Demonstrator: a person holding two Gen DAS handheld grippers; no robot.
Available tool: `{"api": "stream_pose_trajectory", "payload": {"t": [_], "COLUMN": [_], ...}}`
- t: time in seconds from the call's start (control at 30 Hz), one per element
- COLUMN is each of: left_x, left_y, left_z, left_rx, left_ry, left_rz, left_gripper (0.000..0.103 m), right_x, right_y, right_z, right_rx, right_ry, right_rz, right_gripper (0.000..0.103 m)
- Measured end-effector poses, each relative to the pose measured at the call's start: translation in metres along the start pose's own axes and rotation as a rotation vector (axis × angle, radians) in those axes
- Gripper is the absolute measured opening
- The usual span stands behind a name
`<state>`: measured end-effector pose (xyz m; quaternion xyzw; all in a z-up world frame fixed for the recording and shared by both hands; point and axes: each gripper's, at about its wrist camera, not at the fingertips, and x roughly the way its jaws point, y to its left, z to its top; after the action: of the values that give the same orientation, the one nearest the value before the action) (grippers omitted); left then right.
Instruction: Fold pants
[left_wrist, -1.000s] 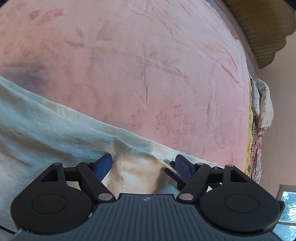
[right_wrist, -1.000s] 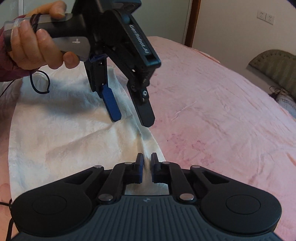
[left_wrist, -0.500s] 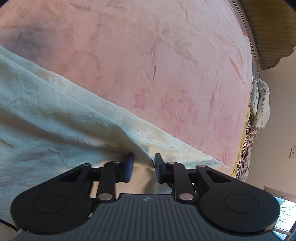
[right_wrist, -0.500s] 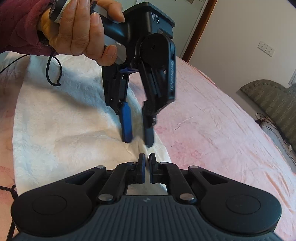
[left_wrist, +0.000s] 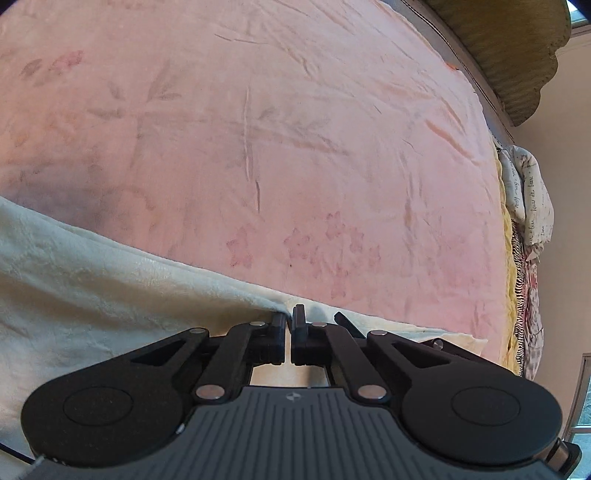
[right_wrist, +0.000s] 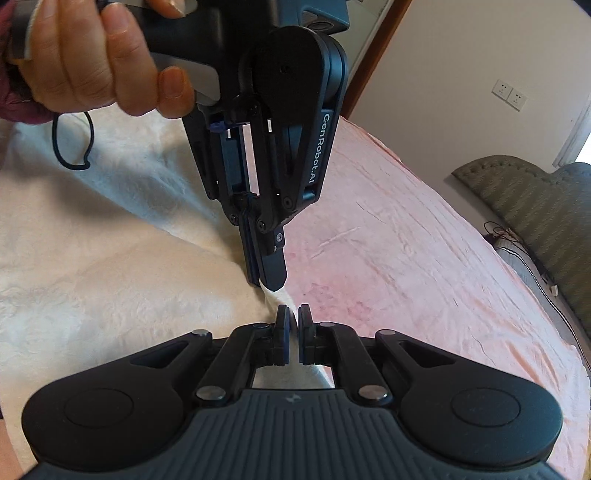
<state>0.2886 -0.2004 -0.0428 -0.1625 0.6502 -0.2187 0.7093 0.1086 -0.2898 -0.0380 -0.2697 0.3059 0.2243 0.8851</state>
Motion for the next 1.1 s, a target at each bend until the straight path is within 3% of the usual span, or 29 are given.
{"api": "stream_pose_trajectory", "payload": {"t": [0.1,0.13,0.2,0.27,0.33,0.4,0.47,0.57,0.67,0.77,0.83,0.87,0.93,1.03,1.1], "left_x": [0.002,0.000,-0.009,-0.021,-0.029,-0.029,-0.022,-0.011,-0.009,-0.010,-0.003,0.003,0.009,0.003,0.003], "left_y": [0.007,0.009,0.010,0.007,0.002,-0.003,-0.011,-0.021,-0.028,-0.030,-0.032,-0.035,-0.042,-0.052,-0.059], "left_z": [0.000,0.000,-0.004,-0.011,-0.021,-0.030,-0.036,-0.048,-0.064,-0.083,-0.095,-0.101,-0.112,-0.129,-0.139], "left_rx": [-0.006,-0.006,0.003,0.041,0.091,0.118,0.153,0.198,0.273,0.346,0.397,0.426,0.479,0.555,0.589], "left_ry": [0.016,0.022,0.013,-0.014,-0.040,-0.030,-0.003,0.019,0.038,0.046,0.054,0.060,0.046,0.031,0.036], "left_rz": [-0.026,-0.046,-0.059,-0.037,-0.030,-0.028,-0.046,-0.015,-0.018,-0.013,-0.002,0.013,0.045,0.019,-0.006], "left_gripper": [0.001,0.013,0.021,0.046,0.053,0.054,0.057,0.057,0.059,0.062,0.065,0.065,0.065,0.065,0.066], "right_x": [0.009,0.006,-0.010,-0.031,-0.051,-0.059,-0.052,-0.047,-0.060,-0.094,-0.106,-0.107,-0.112,-0.148,-0.179], "right_y": [-0.004,-0.002,-0.002,-0.004,-0.009,-0.011,-0.016,-0.044,-0.060,-0.050,-0.033,-0.027,-0.024,-0.031,-0.022], "right_z": [-0.005,-0.008,-0.010,-0.015,-0.025,-0.039,-0.053,-0.078,-0.094,-0.102,-0.106,-0.111,-0.132,-0.152,-0.155], "right_rx": [0.055,0.068,0.096,0.155,0.238,0.307,0.368,0.527,0.669,0.718,0.665,0.647,0.652,0.797,0.859], "right_ry": [0.029,0.016,0.008,0.021,0.055,0.083,0.134,0.094,0.132,0.069,0.086,0.116,0.181,0.176,0.078], "right_rz": [0.021,0.001,-0.099,-0.187,-0.120,-0.019,0.000,-0.074,-0.292,-0.205,-0.164,-0.183,-0.310,-0.579,-0.609], "right_gripper": [0.007,0.011,0.028,0.030,0.030,0.030,0.030,0.030,0.034,0.036,0.048,0.062,0.073,0.075,0.075]}}
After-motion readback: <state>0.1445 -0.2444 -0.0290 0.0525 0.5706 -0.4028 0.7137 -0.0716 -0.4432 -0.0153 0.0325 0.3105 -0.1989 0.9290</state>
